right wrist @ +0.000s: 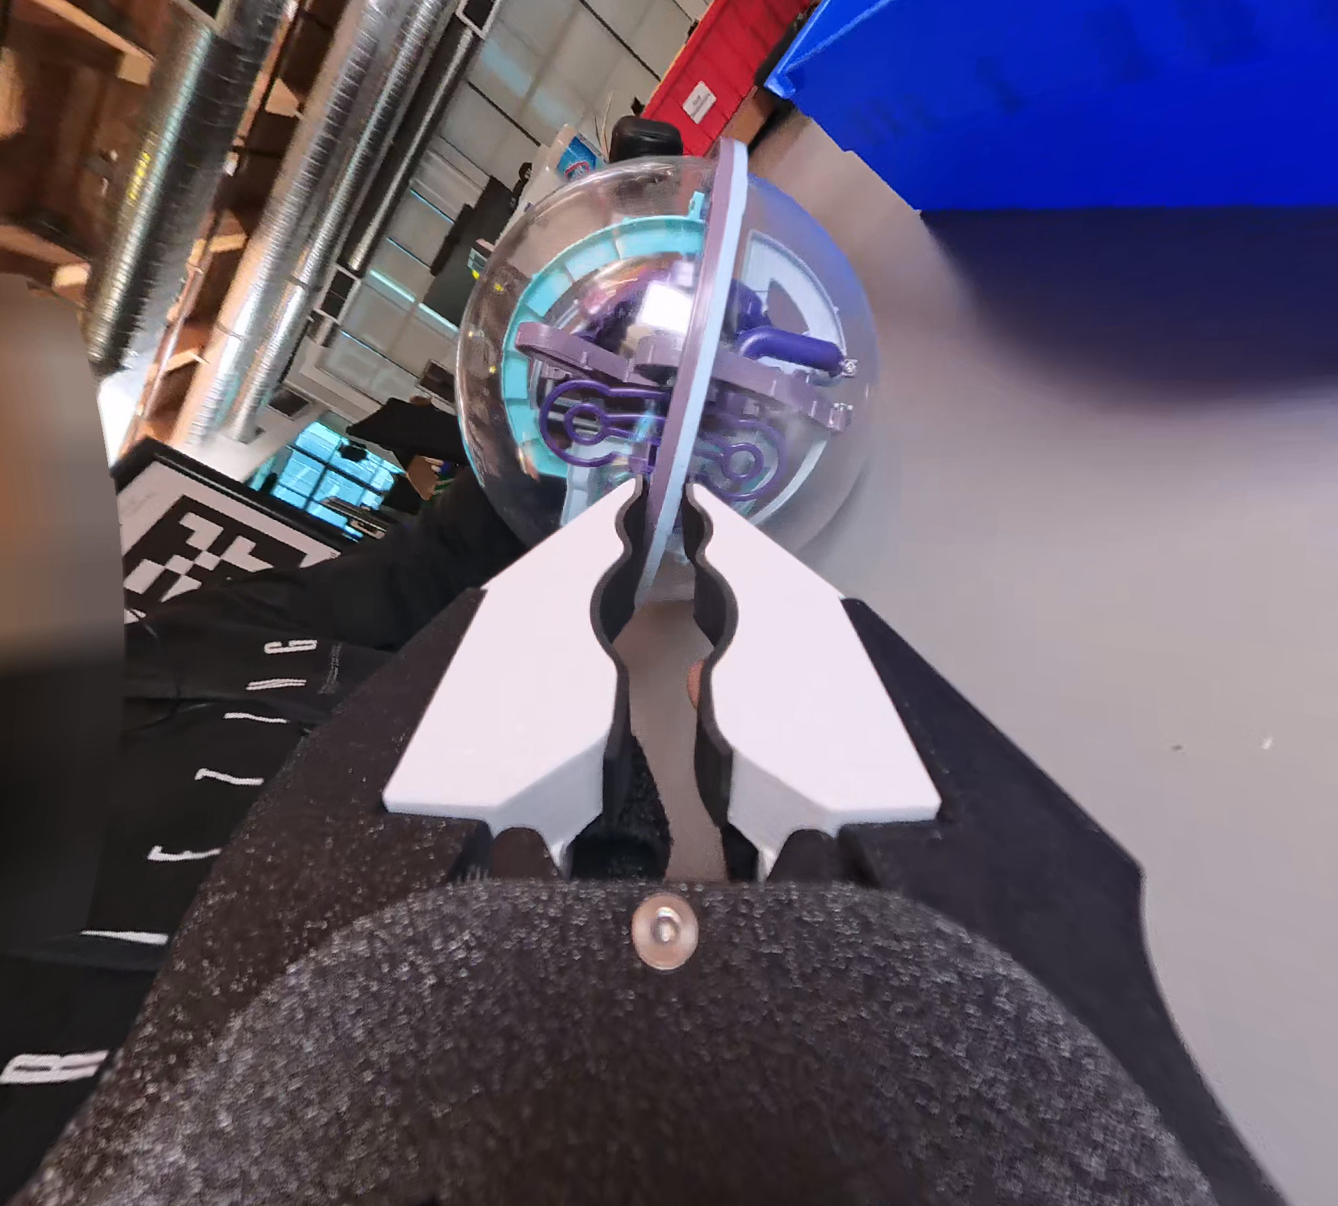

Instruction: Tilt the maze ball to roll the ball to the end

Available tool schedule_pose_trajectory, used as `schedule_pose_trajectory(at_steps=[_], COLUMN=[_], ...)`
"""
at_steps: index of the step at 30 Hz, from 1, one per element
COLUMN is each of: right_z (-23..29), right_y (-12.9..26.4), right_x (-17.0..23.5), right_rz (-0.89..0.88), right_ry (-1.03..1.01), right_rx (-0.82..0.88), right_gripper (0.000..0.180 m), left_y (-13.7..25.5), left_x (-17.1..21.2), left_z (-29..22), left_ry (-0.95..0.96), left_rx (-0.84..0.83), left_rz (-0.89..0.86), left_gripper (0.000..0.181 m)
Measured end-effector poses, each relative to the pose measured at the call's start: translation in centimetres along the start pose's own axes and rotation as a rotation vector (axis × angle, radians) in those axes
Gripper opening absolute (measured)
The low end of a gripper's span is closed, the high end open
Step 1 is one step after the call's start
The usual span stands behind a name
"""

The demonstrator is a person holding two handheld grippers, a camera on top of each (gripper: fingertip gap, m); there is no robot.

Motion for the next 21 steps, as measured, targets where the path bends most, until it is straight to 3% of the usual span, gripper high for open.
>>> schedule_pose_trajectory(at_steps=[4, 5, 7, 11, 13, 16, 21], right_z=[-0.2, -0.1, -0.1, 0.1, 0.2, 0.4, 0.1], right_y=[0.0, 0.0, 0.1, 0.2, 0.0, -0.4, -0.8], right_x=[0.9, 1.2, 1.7, 2.1, 2.2, 2.5, 3.3], right_rz=[-0.051, -0.06, -0.074, -0.106, -0.117, -0.125, -0.119], right_ry=[-0.105, -0.136, -0.163, -0.205, -0.22, -0.25, -0.297], right_rx=[0.02, 0.015, 0.024, 0.026, 0.025, 0.01, -0.004], right_gripper=[0.006, 0.006, 0.006, 0.006, 0.006, 0.006, 0.006], left_y=[0.1, 0.2, 0.3, 0.0, -1.3, -3.9, -4.9], left_x=[-0.4, -0.6, -1.1, -1.8, -1.4, -0.6, -2.0], left_z=[-0.4, -0.7, -1.8, -4.4, -5.2, -4.5, -3.7], left_ry=[-0.096, -0.148, -0.27, -0.652, -0.802, -0.897, -0.877], left_rx=[-0.004, -0.01, -0.028, -0.156, -0.212, -0.25, -0.265], left_rz=[-0.061, -0.077, -0.129, -0.221, -0.178, -0.077, -0.062], left_gripper=[0.009, 0.016, 0.042, 0.114, 0.129, 0.134, 0.128])
Point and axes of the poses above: each gripper's, where its closed fingertips meet, y back along the fingers, x out of its underside, z = x × y across the jaws, the point moved 3 cm from there along y, back along the fingers, and after that the axes turned 8 degrees about -y, right-handed, at the moved point
